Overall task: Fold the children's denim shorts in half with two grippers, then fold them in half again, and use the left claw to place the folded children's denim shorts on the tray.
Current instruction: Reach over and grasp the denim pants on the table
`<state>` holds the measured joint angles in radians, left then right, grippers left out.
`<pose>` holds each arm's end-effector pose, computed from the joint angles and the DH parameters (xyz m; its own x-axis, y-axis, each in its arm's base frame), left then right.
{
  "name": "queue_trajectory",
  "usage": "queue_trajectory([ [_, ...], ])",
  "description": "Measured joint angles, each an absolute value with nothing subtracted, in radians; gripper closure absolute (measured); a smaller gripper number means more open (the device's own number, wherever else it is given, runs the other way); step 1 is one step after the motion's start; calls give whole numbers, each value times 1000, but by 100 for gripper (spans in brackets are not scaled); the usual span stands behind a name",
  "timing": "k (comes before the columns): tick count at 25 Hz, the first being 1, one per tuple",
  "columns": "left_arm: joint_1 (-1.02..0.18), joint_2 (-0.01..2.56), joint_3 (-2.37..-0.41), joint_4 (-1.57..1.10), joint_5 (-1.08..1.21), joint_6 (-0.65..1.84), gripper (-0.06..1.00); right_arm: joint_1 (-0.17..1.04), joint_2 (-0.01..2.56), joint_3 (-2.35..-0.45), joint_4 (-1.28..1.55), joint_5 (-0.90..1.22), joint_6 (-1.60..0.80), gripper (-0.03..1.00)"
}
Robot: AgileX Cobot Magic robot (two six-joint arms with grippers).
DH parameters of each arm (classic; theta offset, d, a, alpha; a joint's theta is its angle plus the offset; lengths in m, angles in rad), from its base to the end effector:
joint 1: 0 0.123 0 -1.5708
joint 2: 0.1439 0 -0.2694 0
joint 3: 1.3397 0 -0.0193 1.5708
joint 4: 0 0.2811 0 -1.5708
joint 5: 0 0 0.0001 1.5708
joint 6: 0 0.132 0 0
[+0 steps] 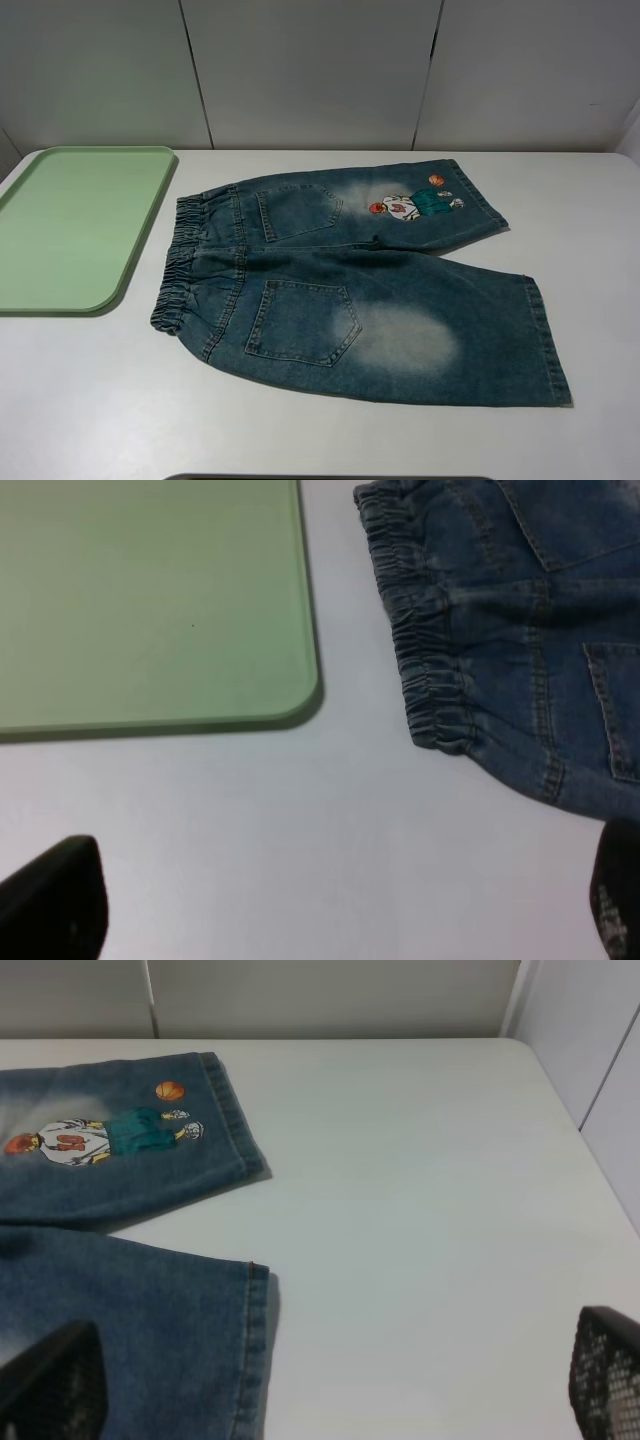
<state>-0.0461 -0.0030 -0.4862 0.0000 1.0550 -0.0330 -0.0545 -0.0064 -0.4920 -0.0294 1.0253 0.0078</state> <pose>0.0755 -0.0035 0.2693 -0.4613 -0.0118 -0.8872 0.0309 0.9991 -0.0293 0.0758 -0.0075 0.2751 -0.4254 0.0157 -0.9049 0.0740 0.9971 -0.0174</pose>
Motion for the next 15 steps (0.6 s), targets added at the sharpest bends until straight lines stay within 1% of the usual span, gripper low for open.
queue_trajectory([
  [15, -46, -3, -486, 0, 1055, -33, -1, -55, -6, -492, -29, 1025, 8, 27],
])
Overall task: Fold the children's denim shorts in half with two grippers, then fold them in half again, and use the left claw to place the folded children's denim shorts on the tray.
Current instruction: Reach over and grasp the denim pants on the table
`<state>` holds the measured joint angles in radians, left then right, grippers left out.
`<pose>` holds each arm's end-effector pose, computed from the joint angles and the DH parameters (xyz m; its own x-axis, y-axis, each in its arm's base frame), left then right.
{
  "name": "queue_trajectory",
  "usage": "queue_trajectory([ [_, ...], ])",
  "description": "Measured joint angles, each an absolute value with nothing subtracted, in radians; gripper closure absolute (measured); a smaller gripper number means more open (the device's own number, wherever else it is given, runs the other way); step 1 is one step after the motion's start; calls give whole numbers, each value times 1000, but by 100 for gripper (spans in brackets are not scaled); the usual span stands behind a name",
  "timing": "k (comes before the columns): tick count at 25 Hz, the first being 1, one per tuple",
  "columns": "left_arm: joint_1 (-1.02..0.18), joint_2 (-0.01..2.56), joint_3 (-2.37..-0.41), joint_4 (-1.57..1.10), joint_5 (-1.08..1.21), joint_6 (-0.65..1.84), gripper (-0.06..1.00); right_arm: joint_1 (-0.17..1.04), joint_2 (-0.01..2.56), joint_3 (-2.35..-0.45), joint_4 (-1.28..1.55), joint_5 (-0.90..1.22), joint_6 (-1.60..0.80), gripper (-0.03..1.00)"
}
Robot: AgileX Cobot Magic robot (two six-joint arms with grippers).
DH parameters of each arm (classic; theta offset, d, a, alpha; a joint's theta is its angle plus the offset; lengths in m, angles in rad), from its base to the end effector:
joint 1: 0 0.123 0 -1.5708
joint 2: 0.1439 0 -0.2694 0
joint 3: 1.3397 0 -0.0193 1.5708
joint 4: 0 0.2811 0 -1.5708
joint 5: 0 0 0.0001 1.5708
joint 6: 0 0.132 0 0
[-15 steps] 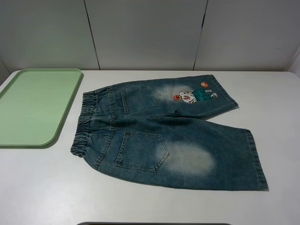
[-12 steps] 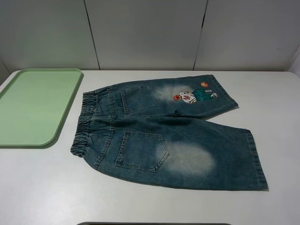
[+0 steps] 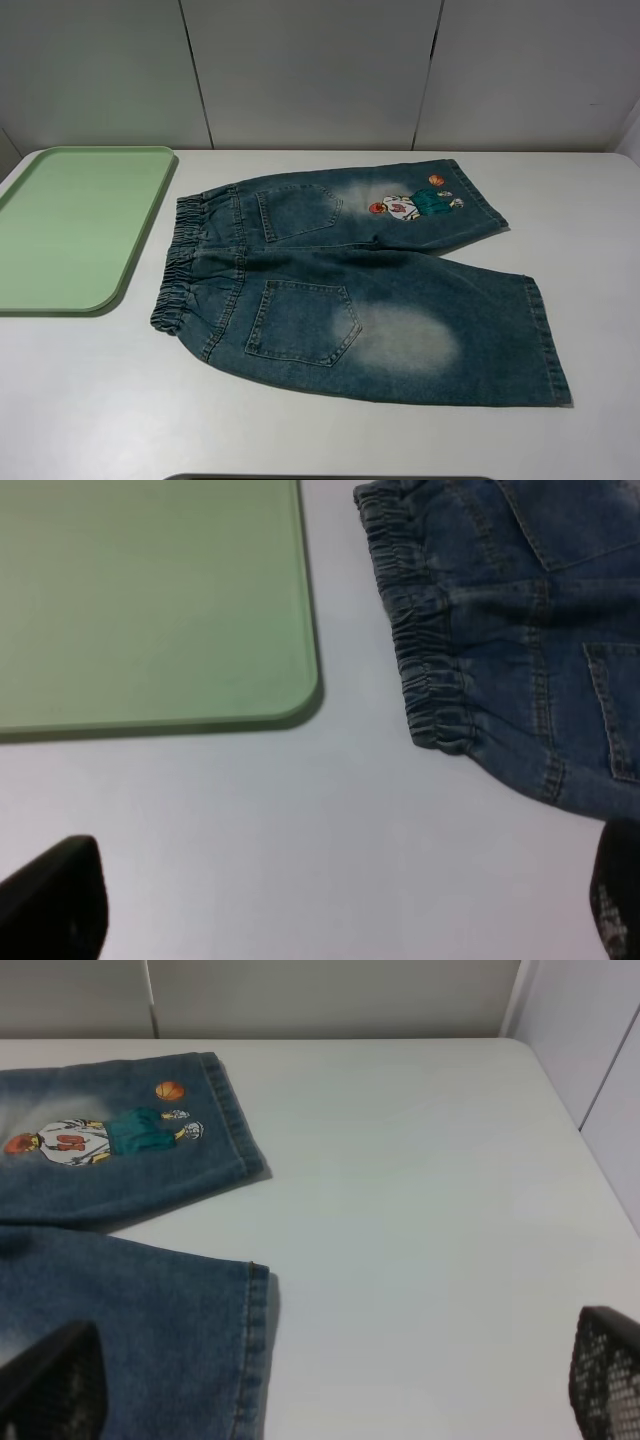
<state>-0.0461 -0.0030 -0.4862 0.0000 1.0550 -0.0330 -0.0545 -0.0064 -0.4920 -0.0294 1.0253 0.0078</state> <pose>0.0755 -0.0035 0.2693 -0.4613 -0.0118 -0.8872 0.0309 0.9991 -0.0293 0.0758 -0.0075 0.2751 -0.4254 0.0157 -0.9049 0.0740 0.9971 -0.0174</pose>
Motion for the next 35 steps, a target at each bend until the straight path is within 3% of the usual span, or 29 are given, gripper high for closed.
queue_trajectory([
  [21, -46, -1, -486, 0, 1055, -38, -1, -55, -2, -492, -22, 1025, 8, 27],
  [29, -50, 288, -663, 0, 1077, 88, -1, -55, 308, -511, 56, 1025, -45, 27],
  [35, -281, 555, -822, 22, 1033, 147, -1, 32, 603, -651, 68, 962, -139, 27],
])
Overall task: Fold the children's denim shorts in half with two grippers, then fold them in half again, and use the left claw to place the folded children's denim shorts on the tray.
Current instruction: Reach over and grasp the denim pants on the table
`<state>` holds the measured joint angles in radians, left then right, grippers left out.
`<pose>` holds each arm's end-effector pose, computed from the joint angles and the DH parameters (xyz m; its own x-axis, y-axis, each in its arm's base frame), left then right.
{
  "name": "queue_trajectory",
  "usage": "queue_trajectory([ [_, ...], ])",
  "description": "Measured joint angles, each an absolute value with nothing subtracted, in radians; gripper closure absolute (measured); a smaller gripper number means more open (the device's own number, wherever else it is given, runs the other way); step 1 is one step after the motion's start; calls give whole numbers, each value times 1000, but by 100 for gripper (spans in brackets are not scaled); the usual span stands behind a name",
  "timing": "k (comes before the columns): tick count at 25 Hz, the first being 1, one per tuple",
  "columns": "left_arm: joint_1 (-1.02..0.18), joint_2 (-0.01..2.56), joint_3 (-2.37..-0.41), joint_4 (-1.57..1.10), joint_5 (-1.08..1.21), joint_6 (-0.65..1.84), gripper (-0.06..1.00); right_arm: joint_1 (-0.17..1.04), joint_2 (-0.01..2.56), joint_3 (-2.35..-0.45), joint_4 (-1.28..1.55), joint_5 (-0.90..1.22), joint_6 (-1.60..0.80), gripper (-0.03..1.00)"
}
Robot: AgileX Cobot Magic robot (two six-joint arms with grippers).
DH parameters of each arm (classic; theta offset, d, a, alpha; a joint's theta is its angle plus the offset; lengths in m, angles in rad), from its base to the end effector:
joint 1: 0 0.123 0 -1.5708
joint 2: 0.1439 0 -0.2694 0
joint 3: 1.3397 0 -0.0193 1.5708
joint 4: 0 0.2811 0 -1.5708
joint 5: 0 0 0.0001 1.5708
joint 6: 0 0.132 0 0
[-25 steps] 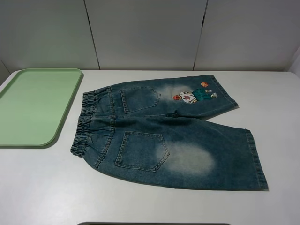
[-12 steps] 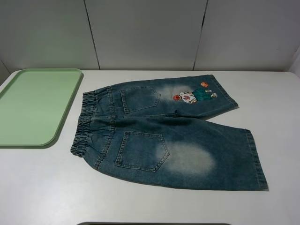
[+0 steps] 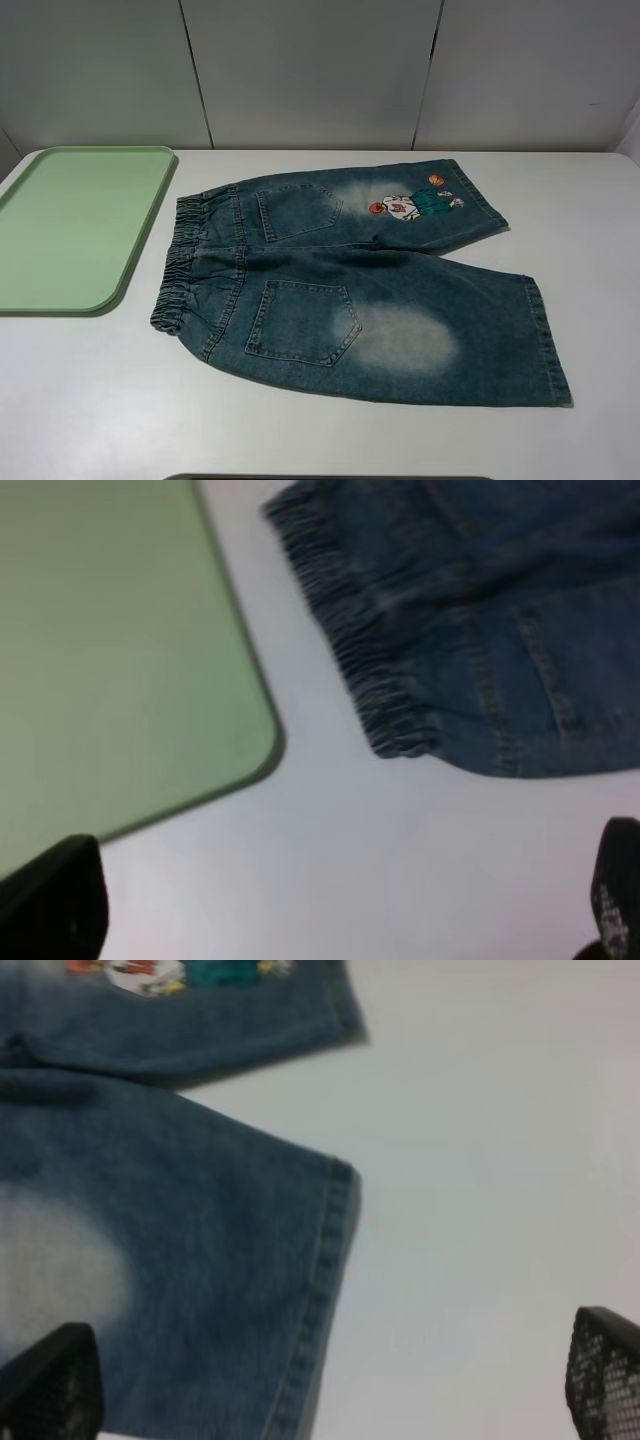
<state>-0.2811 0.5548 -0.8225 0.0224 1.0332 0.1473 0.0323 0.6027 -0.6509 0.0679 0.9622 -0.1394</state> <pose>0.1480 -0.0401 0.3292 -0.5536 0.3244 -0.7670 0.3550 0.9251 0.1350 0.1671 0.0128 0.2661 -0.7239 -0.1237 -0.6787 -0.1433 0.9893 -0.0274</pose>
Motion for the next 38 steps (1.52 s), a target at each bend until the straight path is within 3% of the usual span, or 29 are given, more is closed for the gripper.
queue_trajectory([
  [7, -663, 826, -844, 217, 1032, 182, -1, 265, 929, -779, 14, 893, -278, 27],
  [14, -886, 1092, -844, 283, 1027, 259, -1, 503, 1190, -780, -69, 869, -337, 27],
  [20, -900, 1287, -844, 258, 964, 326, -1, 625, 1327, -780, -102, 837, -352, 27],
  [30, -900, 1564, -844, 287, 854, 482, -1, 632, 1411, -780, -204, 868, -421, 27],
  [38, -770, 1677, -845, 302, 725, 492, 0, 632, 1410, -683, -268, 866, -482, 27],
])
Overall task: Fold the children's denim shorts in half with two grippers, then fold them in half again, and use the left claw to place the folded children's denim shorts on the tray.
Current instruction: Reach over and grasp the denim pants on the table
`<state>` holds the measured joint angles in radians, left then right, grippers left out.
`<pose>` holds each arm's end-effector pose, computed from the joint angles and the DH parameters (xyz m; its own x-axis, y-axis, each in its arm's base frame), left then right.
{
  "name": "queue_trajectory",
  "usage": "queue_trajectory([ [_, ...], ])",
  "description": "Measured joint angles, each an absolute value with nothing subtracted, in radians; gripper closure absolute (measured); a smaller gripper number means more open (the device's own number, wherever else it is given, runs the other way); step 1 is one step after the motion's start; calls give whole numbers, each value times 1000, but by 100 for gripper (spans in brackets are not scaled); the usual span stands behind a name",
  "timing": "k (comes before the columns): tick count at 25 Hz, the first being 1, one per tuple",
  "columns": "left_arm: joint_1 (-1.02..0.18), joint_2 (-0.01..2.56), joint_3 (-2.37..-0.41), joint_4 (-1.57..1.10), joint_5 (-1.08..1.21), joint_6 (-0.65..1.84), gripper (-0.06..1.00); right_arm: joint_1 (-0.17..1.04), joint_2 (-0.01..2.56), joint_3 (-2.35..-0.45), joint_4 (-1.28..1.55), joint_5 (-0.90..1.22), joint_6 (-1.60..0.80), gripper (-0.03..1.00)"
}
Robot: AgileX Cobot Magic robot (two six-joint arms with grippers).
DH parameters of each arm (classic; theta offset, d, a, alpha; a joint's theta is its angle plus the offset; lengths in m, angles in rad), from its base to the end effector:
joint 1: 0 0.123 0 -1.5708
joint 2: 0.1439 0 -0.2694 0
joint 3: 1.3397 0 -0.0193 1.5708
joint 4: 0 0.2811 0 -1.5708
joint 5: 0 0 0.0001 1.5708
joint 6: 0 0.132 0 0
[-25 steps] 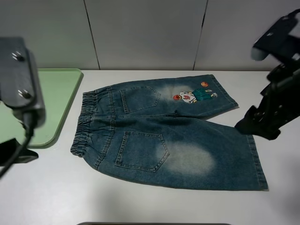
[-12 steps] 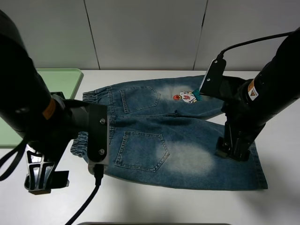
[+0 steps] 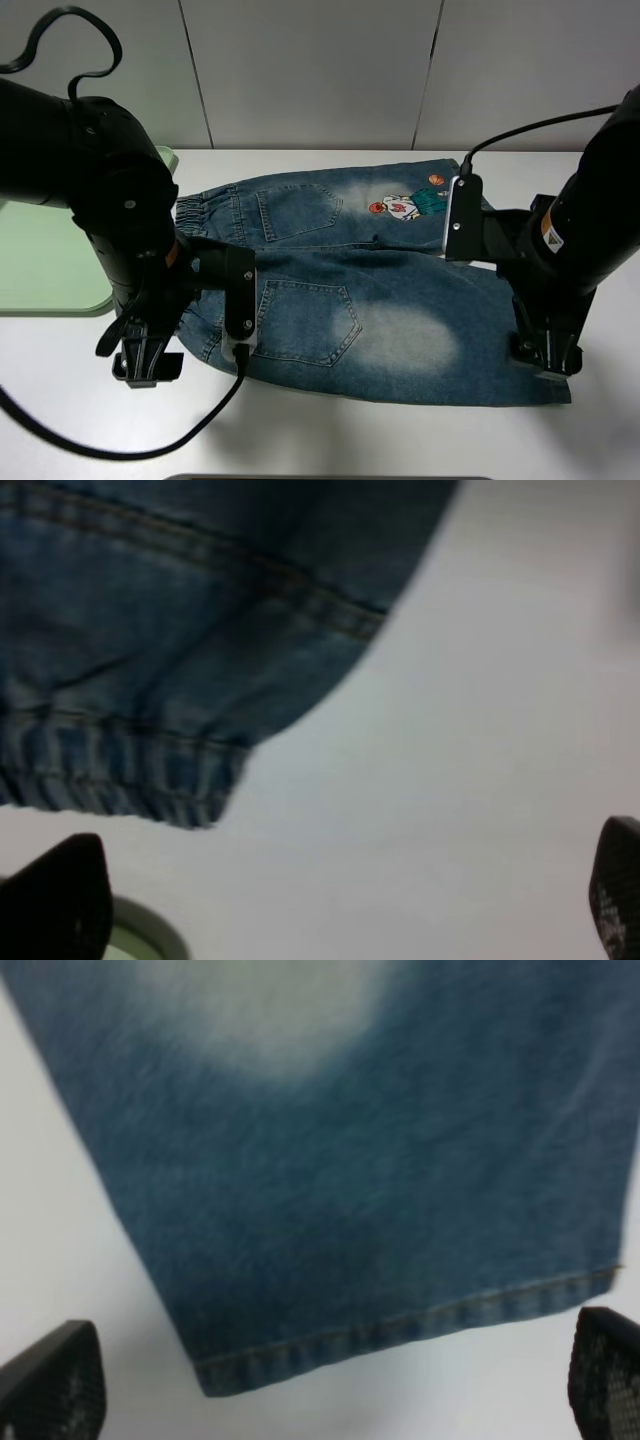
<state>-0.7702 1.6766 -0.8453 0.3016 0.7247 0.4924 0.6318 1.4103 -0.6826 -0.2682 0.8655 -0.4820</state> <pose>0.2352 -0.1919 0.0794 -0.0957 0.9948 0.0355 0.9697 0.0851 0.2289 0.2119 0.1220 0.1110 -0.2905 -0.9551 0.0576 -0.9389 0.2729 -0.2097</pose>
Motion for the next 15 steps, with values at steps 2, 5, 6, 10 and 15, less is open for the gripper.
queue_trajectory([
  [2, -733, 1677, -846, 301, 689, 510, 0, 632, 1410, -641, -271, 831, -505, 27],
  [5, -686, 1678, -846, 250, 639, 592, 0, 632, 1410, -594, -272, 788, -529, 27],
  [6, -672, 1678, -846, 225, 621, 620, 0, 632, 1410, -585, -272, 777, -532, 27],
  [10, -612, 1678, -846, 126, 574, 747, 1, 632, 1410, -567, -272, 729, -540, 27],
  [15, -561, 1682, -846, 98, 551, 828, 1, 632, 1410, -540, -272, 685, -590, 27],
])
